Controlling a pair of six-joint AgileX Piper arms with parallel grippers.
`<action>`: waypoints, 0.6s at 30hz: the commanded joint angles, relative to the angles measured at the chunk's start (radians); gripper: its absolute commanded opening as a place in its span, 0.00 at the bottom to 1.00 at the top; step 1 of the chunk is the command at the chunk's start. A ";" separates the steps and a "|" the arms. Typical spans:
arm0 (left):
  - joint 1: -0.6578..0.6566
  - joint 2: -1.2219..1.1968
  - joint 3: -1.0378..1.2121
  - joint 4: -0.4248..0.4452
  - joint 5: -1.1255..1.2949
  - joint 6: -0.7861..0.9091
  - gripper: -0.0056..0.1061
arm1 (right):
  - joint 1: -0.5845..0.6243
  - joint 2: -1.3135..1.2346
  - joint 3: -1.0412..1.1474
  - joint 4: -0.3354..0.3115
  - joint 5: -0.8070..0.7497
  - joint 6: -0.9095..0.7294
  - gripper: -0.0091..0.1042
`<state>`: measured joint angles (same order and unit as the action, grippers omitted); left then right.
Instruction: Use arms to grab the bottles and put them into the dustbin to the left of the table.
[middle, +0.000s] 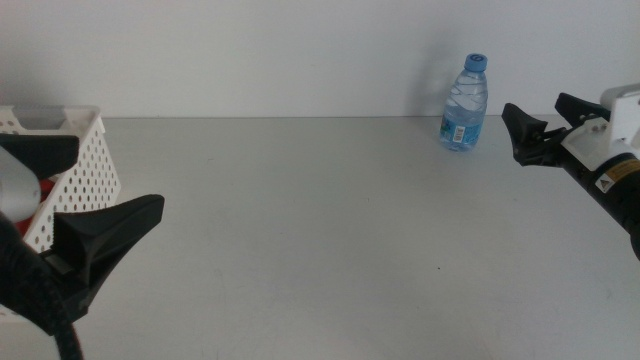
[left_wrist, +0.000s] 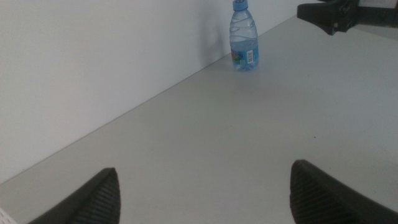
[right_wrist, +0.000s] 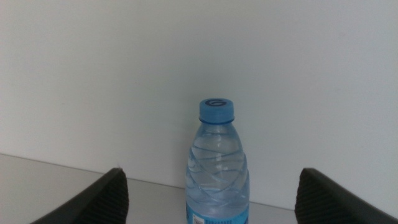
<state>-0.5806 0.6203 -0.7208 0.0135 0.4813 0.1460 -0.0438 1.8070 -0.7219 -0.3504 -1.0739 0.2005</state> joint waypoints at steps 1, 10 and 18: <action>-0.006 0.000 -0.026 0.000 -0.075 -0.015 0.89 | 0.016 0.006 -0.099 -0.008 -0.044 -0.002 0.91; -0.006 0.000 -0.026 0.000 -0.075 -0.015 0.89 | 0.056 0.198 -0.426 -0.059 0.156 0.010 0.91; -0.006 0.000 -0.026 0.000 -0.075 -0.015 0.89 | 0.072 0.373 -0.658 -0.062 0.223 0.066 0.91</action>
<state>-0.5806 0.6203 -0.7208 0.0135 0.4813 0.1457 0.0244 2.2115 -1.3146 -0.4158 -0.8076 0.2640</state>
